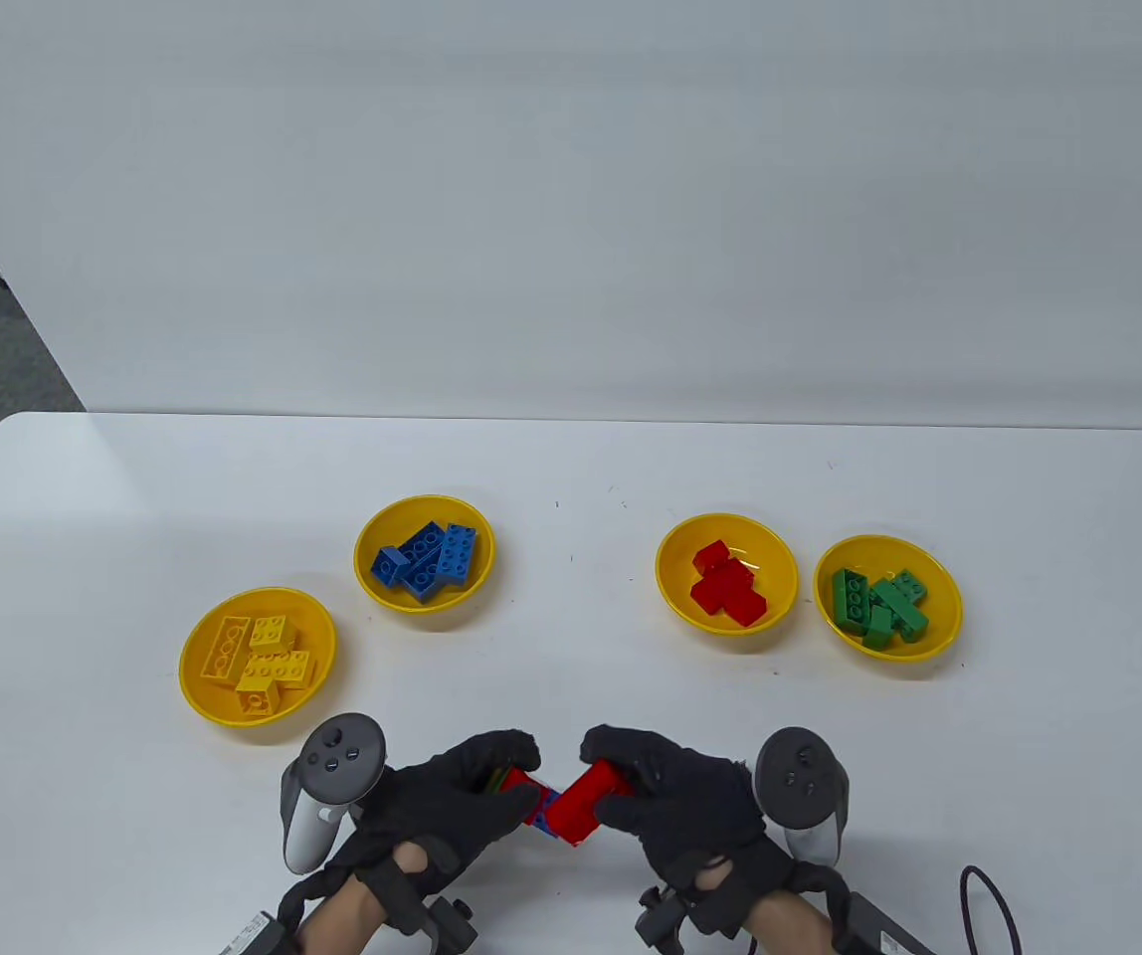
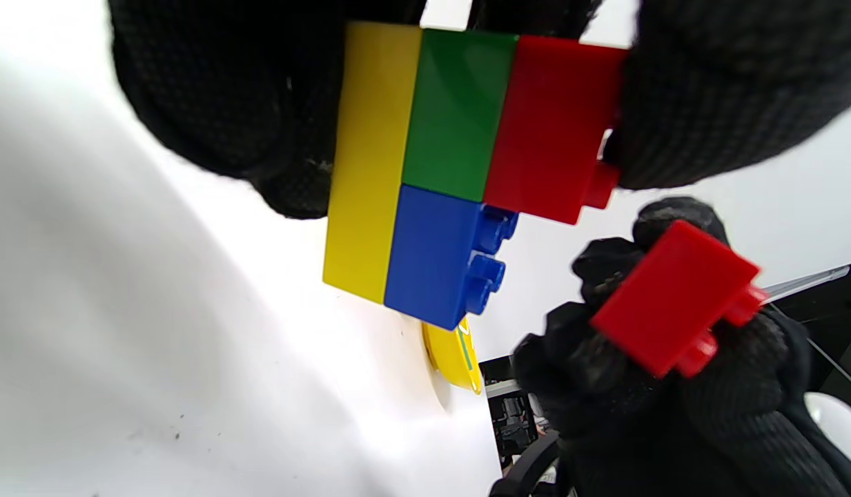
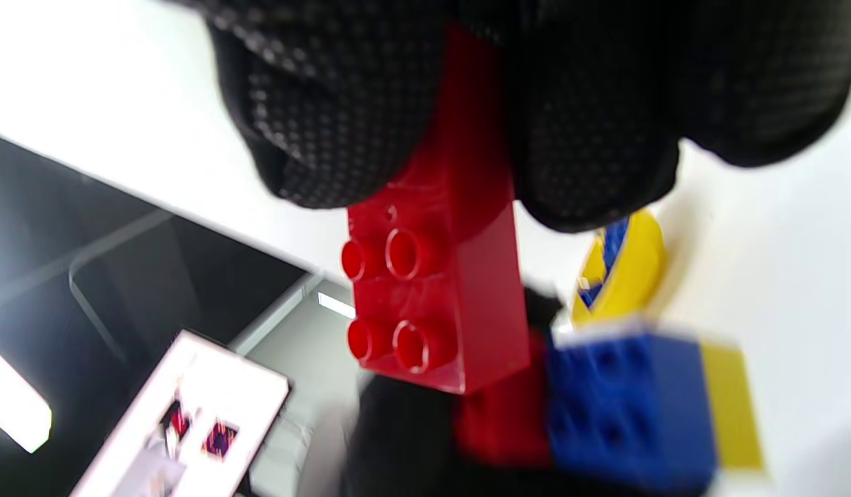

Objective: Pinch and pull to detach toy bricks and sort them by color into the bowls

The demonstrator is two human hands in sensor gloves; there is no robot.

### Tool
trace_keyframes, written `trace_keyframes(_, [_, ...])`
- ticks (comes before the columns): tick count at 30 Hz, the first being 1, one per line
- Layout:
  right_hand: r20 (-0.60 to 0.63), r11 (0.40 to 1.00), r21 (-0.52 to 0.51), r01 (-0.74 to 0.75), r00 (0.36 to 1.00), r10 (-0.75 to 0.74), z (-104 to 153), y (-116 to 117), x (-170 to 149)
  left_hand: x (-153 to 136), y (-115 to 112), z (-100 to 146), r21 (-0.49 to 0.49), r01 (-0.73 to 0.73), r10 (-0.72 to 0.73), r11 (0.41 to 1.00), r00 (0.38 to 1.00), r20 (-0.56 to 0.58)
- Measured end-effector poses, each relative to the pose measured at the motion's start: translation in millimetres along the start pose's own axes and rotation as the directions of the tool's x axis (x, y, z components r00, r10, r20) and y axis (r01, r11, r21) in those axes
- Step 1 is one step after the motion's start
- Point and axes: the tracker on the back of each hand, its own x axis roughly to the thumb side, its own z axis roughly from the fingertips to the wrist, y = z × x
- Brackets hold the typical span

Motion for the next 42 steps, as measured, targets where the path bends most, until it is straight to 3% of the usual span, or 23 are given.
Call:
trace_keyframes(5, [0.065,0.942,-0.325,-0.079,0.992,0.105,-26,-77,33,3,7,3,-0.009,-0.052,0.052,0.999,0.999,0.013])
trace_keyframes(7, [-0.024,0.891,-0.369,-0.263,0.961,0.274,-51,-106,37,3,9,5,-0.012,-0.085,0.085,0.996,0.996,0.014])
trace_keyframes(10, [-0.205,0.787,-0.278,-0.551,0.835,0.511,-85,-125,23,-1,9,6,-0.066,-0.165,0.163,0.984,0.986,-0.03])
trace_keyframes(14, [-0.344,0.622,-0.114,-0.775,0.618,0.707,-121,-131,-13,-3,13,7,-0.088,-0.193,0.192,0.977,0.981,-0.018])
trace_keyframes(16, [-0.395,0.625,-0.081,-0.777,0.6,0.695,-132,-130,-32,-4,14,6,-0.122,-0.229,0.229,0.966,0.973,-0.016])
trace_keyframes(17, [-0.435,0.66,-0.064,-0.748,0.616,0.656,-138,-127,-44,-5,14,5,-0.126,-0.253,0.253,0.959,0.967,-0.017])
trace_keyframes(24, [-0.487,0.698,-0.012,-0.716,0.614,0.621,-159,-116,-76,-8,7,-2,-0.196,-0.295,0.294,0.935,0.955,-0.03])
trace_keyframes(26, [-0.522,0.665,0.05,-0.745,0.549,0.653,-159,-117,-78,-8,5,-3,-0.226,-0.286,0.285,0.931,0.958,-0.038])
trace_keyframes(28, [-0.506,0.612,0.016,-0.791,0.522,0.687,-157,-119,-71,-7,4,-3,-0.212,-0.255,0.256,0.943,0.966,-0.019])
trace_keyframes(30, [-0.466,0.592,-0.048,-0.805,0.542,0.699,-153,-120,-60,-5,3,-3,-0.208,-0.264,0.266,0.942,0.964,-0.017])
trace_keyframes(32, [-0.41,0.61,-0.075,-0.789,0.582,0.702,-146,-118,-44,-3,3,-2,-0.206,-0.248,0.253,0.947,0.968,-0.006])
trace_keyframes(36, [-0.215,0.687,-0.138,-0.714,0.699,0.683,-131,-102,-2,2,2,-1,-0.186,-0.188,0.196,0.964,0.98,0.021])
trace_keyframes(42, [0.074,0.818,-0.006,-0.575,0.816,0.573,-101,-44,53,8,0,2,-0.142,-0.125,0.135,0.982,0.989,0.064])
